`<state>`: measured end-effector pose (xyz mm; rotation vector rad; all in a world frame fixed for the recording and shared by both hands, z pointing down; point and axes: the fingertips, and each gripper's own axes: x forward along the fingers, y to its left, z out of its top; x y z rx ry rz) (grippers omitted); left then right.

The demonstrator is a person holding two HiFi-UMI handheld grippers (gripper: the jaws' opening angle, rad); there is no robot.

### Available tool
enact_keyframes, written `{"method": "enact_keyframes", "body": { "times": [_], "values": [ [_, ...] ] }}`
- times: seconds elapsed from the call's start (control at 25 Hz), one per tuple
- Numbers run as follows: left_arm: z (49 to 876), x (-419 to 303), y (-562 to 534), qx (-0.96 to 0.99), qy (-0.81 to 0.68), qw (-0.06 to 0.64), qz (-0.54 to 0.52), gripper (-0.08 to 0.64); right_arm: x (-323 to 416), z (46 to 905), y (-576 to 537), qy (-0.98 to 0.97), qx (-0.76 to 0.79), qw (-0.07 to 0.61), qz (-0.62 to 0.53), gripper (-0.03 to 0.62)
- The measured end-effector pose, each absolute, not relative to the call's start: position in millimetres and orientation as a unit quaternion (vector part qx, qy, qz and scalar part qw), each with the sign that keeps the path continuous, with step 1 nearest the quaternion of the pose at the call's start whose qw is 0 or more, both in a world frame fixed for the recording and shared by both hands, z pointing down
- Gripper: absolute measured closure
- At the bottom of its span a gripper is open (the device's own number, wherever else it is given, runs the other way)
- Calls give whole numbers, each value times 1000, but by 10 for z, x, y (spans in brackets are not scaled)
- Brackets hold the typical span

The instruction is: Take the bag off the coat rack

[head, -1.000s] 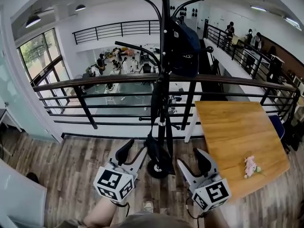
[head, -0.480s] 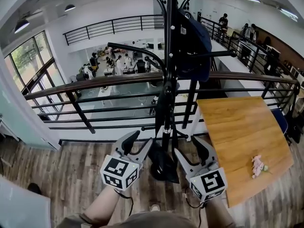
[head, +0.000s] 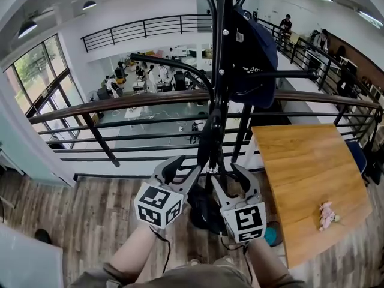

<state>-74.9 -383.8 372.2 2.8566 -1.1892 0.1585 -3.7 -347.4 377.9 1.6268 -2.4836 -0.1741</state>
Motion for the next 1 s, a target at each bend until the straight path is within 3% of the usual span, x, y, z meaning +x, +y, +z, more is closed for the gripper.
{"method": "enact_keyframes", "body": {
  "times": [0.28,0.48,0.64,0.84,1.0],
  "values": [
    [3878,-506,-4152,903,-417,19,102,360,-136,4117,-3808,-844,520,115,-58,351],
    [3898,-481,-4326,895,-437,79,39,360,33,4208,-3967,-830,542,118,-67,363],
    [3909,-454,-4361,897,-432,90,25,360,76,4157,-3995,-847,516,109,-71,463],
    [3925,-259,-4316,913,-394,107,13,366,146,4126,-4015,-869,484,85,-54,517],
    [3901,-237,-4320,908,-406,98,10,476,214,4090,-4006,-884,461,75,-38,534]
  ]
}}
